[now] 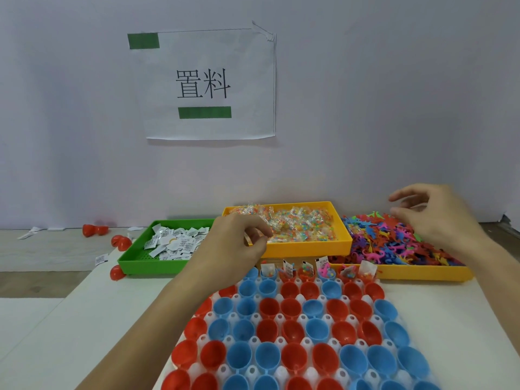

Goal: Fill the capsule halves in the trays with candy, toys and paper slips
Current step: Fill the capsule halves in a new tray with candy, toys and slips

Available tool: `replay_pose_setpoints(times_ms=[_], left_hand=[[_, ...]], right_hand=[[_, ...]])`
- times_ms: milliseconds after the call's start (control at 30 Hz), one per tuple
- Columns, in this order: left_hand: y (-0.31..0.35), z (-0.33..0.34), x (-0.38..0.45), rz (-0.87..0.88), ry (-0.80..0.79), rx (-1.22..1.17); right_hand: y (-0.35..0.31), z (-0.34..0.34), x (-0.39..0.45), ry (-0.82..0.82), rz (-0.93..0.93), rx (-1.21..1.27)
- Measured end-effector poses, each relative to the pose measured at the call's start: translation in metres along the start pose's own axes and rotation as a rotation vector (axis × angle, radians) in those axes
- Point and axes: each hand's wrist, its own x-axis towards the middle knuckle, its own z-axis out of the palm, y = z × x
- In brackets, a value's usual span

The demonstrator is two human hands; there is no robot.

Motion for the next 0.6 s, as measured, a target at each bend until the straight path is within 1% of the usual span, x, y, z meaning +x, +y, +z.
replay_pose_setpoints(times_ms=[67, 133, 267, 367, 467, 600], left_hand=[[0.006, 0.0, -0.002, 0.01, 0.002, -0.028], [0.012, 0.001, -0.003, 0.021, -0.007, -0.079], [0.025, 0.001, -0.005, -0.01, -0.036, -0.284], [0.033, 0.002, -0.006, -0.073, -0.047, -0.451], [0.036, -0.001, -0.006, -0.09, -0.043, -0.572], [0.033, -0.003, -0.006, -0.082, -0.05, -0.596]], right_hand=[[-0.016, -0.003, -0.004, -0.019, -0.041, 0.11], [-0.035, -0.003, -0.009, -0.075, -0.07, 0.239], [-0.072, 0.005, -0.023, -0.223, -0.149, 0.378], [-0.095, 0.016, -0.037, -0.327, -0.201, 0.421], [-0.108, 0.028, -0.049, -0.401, -0.229, 0.438], [-0.115, 0.037, -0.057, -0.447, -0.249, 0.448]])
